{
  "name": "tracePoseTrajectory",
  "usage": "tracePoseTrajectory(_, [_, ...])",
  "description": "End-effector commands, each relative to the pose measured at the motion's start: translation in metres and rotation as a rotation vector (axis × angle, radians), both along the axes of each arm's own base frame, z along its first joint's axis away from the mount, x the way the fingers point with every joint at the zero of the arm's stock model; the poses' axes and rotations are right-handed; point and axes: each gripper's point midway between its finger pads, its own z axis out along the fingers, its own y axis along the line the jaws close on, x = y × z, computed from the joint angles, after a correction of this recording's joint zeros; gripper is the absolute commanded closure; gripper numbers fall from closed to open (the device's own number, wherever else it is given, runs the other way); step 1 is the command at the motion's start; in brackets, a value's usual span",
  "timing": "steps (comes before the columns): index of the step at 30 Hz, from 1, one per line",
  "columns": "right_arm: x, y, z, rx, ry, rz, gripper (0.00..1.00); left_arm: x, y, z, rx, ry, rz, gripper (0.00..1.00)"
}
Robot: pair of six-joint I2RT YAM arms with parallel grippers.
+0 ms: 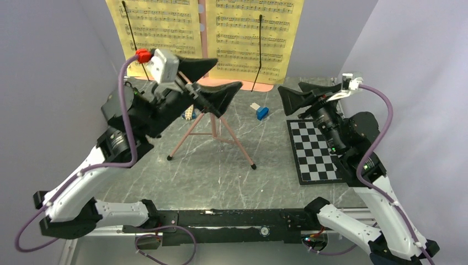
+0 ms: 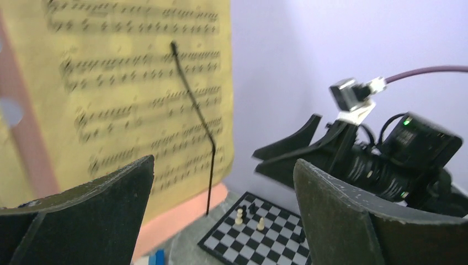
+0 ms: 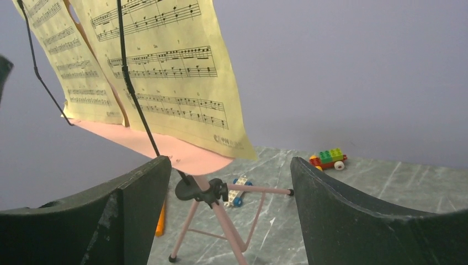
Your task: Pack up the instrument practice props
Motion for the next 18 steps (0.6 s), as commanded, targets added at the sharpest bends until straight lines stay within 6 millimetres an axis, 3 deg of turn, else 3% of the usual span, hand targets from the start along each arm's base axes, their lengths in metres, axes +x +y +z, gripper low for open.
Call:
tracePoseTrajectory(1, [0.004,0.006,0.032,0.05,-0.104,0.019,0.16,-0.007,-0.027,0.024,0.051,-0.075,-0.104,0.01])
tracePoseTrajectory(6, [0.017,0.005,0.037,0.043,-0.136,-0.013,0.18,0.014,-0.049,0.026,0.042,-0.047,-0.125,0.06])
tracePoseTrajectory(9, [0.023,0.006,0.04,0.029,-0.144,-0.01,0.19,0.025,-0.052,0.024,0.019,-0.023,-0.141,0.1])
tracePoseTrajectory(18, [0.037,0.014,0.037,0.023,-0.148,0.083,0.28,0.03,-0.056,0.024,0.006,-0.03,-0.154,0.11])
